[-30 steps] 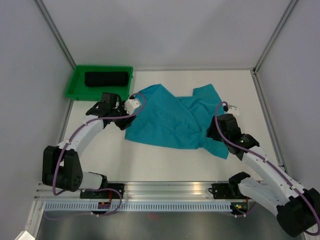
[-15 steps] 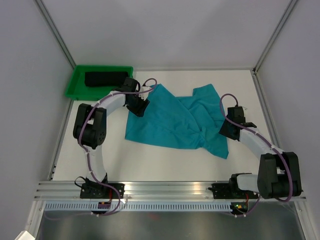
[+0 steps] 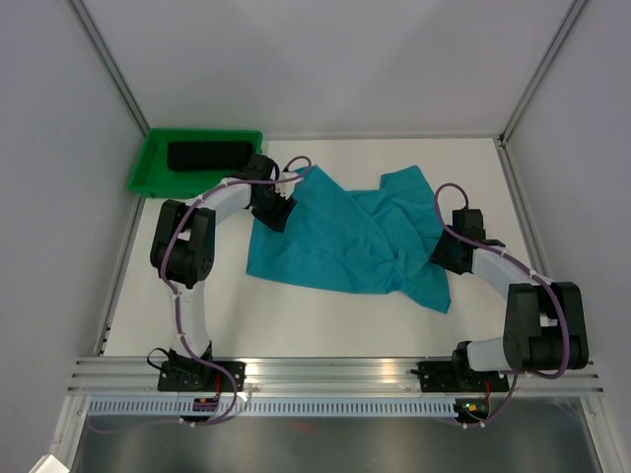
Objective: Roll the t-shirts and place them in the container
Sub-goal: Flatten the tshirt, then fold the tshirt
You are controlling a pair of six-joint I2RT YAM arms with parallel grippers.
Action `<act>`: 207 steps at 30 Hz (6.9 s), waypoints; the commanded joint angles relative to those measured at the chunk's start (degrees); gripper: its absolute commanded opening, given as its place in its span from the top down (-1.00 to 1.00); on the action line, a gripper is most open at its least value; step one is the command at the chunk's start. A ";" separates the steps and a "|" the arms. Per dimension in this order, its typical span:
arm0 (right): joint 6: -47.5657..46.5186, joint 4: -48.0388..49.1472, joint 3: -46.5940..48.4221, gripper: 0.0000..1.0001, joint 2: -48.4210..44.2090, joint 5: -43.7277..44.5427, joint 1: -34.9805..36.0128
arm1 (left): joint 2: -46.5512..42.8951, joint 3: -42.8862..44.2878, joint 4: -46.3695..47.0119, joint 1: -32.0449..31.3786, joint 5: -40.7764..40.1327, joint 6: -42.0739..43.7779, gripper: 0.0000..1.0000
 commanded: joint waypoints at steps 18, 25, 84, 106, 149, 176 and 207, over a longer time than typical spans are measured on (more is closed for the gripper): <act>0.62 0.61 -0.27 0.99 -6.35 -3.63 -1.83 | -8.43 -4.94 -9.39 -0.45 7.62 1.74 0.74; -0.09 -2.47 1.40 0.99 -11.01 -5.90 -1.92 | -10.99 -5.56 -9.13 -0.54 10.43 0.42 0.35; -1.93 -7.92 -1.07 0.99 -20.69 -4.87 -1.92 | -6.15 -5.03 -4.29 -1.42 3.49 -5.47 0.82; -2.02 -23.29 34.25 0.99 -30.96 2.43 -1.83 | -35.49 3.93 -14.57 1.48 4.28 -2.13 0.95; -7.12 -5.98 62.87 1.00 -10.12 0.57 -5.44 | -23.11 31.82 -5.18 2.97 -6.00 -8.55 0.95; 8.61 -11.41 -11.97 0.99 -40.28 -4.87 -5.44 | -36.12 -34.56 0.46 6.05 -2.05 0.24 0.95; -2.37 26.00 7.19 0.99 6.71 -11.80 -5.35 | -16.89 -14.80 4.84 6.05 -4.41 -3.54 0.95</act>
